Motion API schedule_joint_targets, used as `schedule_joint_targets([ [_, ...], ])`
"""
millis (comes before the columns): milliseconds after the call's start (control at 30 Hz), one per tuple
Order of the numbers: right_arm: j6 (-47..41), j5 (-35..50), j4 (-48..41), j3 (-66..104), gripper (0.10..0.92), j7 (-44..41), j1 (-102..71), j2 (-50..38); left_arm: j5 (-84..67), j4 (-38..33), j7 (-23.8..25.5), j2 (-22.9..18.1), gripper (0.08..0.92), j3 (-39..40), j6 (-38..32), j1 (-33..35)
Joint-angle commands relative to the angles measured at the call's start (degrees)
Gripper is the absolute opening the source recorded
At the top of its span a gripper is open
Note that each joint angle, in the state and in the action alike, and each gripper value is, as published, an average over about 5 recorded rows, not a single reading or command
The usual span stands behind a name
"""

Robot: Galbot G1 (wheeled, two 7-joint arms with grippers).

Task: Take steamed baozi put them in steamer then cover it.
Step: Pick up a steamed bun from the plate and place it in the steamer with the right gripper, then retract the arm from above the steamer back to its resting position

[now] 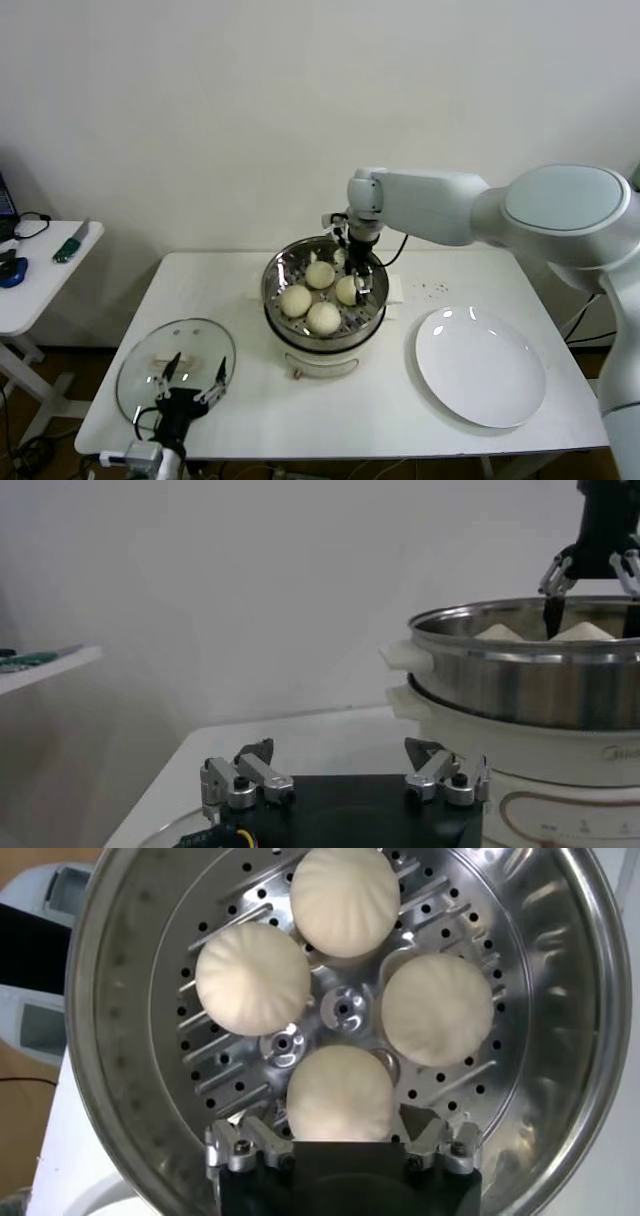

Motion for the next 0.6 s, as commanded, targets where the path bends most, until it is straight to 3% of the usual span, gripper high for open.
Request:
schedule_joint_targets([
  [33,-0.2,-1.1,2.1,1.0,0.822,0.3,1.0,-1.7,0.3,-0.1,-0.1,-0.1,0.823,0.2,0.0,0.1],
  [367,1.6,2.0,12.6,4.2,0.823,1.2,10.7,-13.6,1.3,-0.1,-0.1,0.0,0.823,0.1,0.0,-0.4],
  [600,8.4,6.9,23.3,11.8,0.823,22.3,9.0,-29.7,5.0,-0.1,-0.1,-0.1,0.823,-0.2,-0.9,-0.5],
])
